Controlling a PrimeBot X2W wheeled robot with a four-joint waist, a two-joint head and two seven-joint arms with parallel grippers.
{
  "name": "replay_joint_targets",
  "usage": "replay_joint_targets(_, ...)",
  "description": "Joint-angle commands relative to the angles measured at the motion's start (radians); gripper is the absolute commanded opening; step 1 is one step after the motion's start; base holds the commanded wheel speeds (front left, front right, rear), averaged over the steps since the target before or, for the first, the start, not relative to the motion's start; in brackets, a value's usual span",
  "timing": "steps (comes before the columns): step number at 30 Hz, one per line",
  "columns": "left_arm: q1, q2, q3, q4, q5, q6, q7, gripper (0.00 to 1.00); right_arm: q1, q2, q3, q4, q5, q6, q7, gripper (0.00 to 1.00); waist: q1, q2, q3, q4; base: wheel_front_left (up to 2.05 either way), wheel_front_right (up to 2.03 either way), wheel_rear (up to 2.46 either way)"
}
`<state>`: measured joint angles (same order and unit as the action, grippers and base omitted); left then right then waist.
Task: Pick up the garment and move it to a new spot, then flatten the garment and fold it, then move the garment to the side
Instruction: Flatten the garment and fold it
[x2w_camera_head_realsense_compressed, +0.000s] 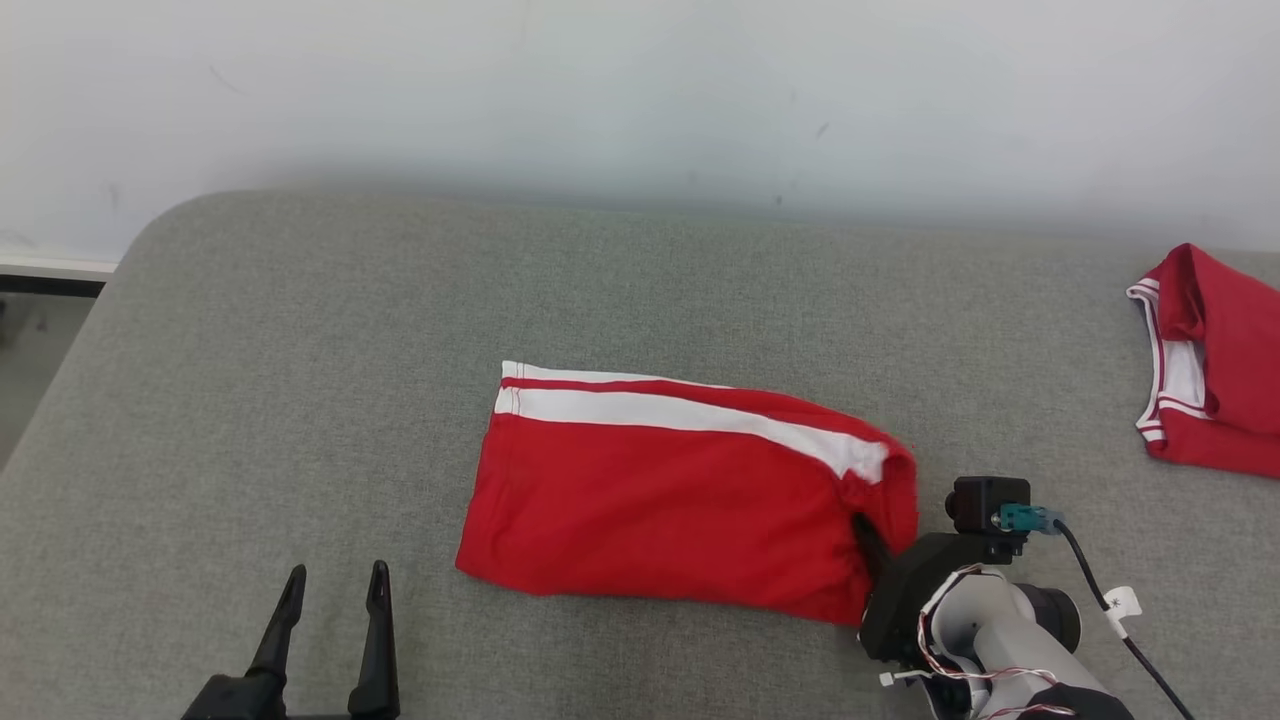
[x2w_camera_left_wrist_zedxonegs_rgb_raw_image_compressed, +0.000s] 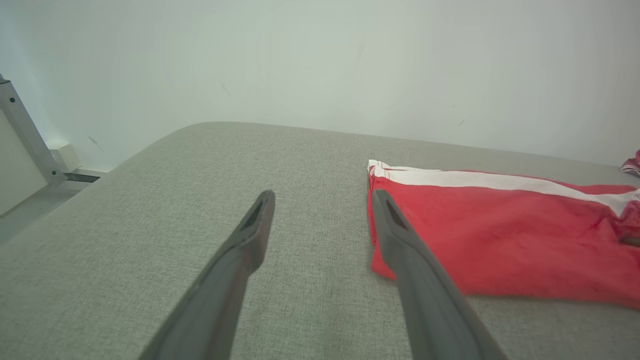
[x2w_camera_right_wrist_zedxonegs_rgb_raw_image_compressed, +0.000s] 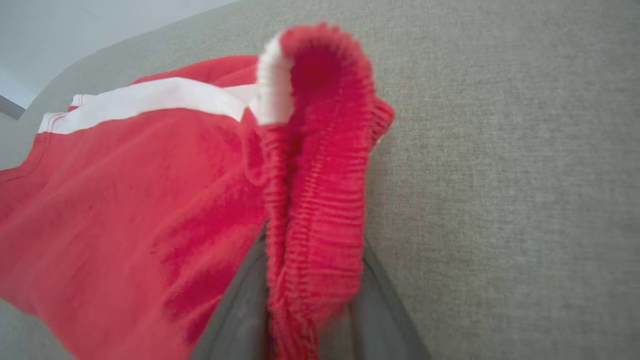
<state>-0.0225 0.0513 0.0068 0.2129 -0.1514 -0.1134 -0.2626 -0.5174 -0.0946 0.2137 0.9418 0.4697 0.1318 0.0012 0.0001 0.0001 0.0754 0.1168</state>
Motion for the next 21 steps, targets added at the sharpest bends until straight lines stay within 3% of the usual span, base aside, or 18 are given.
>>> replay_joint_targets(1, 0.002, -0.001, 0.001, 0.004, 0.009, 0.000, -0.002, 1.00, 0.000, -0.013, 0.016, 0.005, 0.020, -0.002, 0.007, 0.00, -0.0001, -0.0001, -0.009, 0.001, 0.00, 0.00, 0.00)
replay_joint_targets(8, 0.033, -0.001, 0.009, 0.009, 0.023, -0.004, -0.002, 1.00, 0.022, -0.104, 0.067, -0.008, 0.111, -0.002, 0.019, 0.00, -0.0001, -0.0001, -0.042, -0.018, 0.00, 0.00, 0.00)
replay_joint_targets(21, 0.051, -0.001, 0.007, 0.007, 0.016, -0.004, -0.002, 1.00, 0.072, -0.344, 0.118, -0.151, 0.273, -0.002, 0.134, 0.00, -0.0001, -0.0001, -0.047, -0.067, 0.00, 0.00, 0.00)
